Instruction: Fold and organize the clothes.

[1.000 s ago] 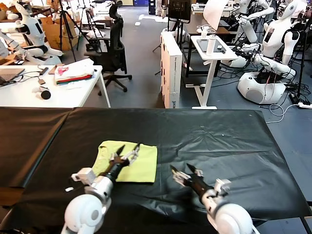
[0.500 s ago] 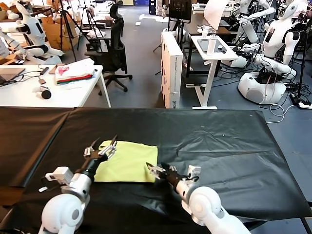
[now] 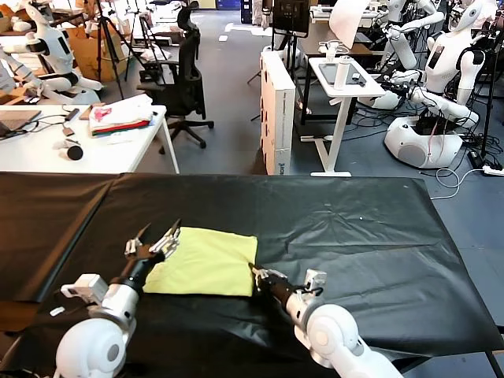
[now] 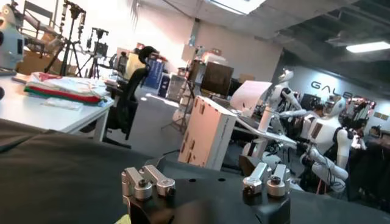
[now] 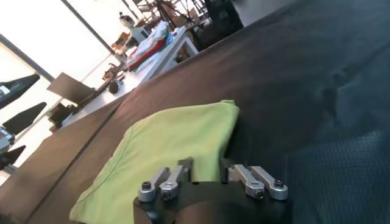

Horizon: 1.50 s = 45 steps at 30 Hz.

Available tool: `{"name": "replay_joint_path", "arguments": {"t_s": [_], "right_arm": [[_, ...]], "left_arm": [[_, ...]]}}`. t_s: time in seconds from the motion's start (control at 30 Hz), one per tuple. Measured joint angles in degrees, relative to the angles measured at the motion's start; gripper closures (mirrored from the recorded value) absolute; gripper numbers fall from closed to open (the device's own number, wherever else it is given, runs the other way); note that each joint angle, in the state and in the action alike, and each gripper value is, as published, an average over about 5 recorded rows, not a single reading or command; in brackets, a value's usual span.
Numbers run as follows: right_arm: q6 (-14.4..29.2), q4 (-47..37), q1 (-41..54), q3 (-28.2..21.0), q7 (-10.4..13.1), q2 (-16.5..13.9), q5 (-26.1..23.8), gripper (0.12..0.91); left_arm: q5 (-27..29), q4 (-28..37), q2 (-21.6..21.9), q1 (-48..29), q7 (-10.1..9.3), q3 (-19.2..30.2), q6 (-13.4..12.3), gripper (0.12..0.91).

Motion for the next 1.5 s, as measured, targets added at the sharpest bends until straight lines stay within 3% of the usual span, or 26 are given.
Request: {"name": "replay_joint_path", "arguments": {"t_s": [0.27,0.63,0.73,0.87,1.0,1.1,1.3,1.5], "right_arm": [[0.0,2.2,-2.7,4.6,0.5,-3.9,-1.3,0.882],[0.3,2.8,-6.1,11.6,-1.9,-10.7,-7.6,0.876],[1.7,3.8,-7.4,13.0,-4.2,-12.0,-10.3,0.781],[5.8,5.8,-10.0,15.3,-7.3,-13.6,-14.6,0.539],[12.8,7.6,-13.9,18.7,-9.7,-14.4,-22.0,0.280],[19.5,9.0,-18.0,22.1,-9.7,-14.1,-28.8,0.156],[27.1,13.1,-28.4,30.4,-6.6,-11.6,-36.0,0.119],[25.7,18.0,-39.7,36.6,-2.8,-7.5,-39.7,0.118]], "left_arm": [[-0.5,1.1,1.4,0.3,0.37,-1.8,-0.5,0.123],[-1.2,2.8,2.5,0.1,0.81,-2.6,-1.1,0.123],[-1.0,3.4,3.0,0.1,1.00,-2.6,-1.6,0.123],[-0.3,4.3,3.9,0.3,0.36,-2.3,-3.7,0.123],[0.0,4.9,5.3,0.9,-0.96,-2.1,-4.9,0.123],[0.0,4.5,6.5,2.1,-2.00,-2.1,-5.3,0.123],[0.0,2.7,10.1,6.8,-3.73,-2.6,-7.2,0.123],[0.5,0.2,13.2,13.7,-5.95,-3.1,-7.5,0.123]]}}
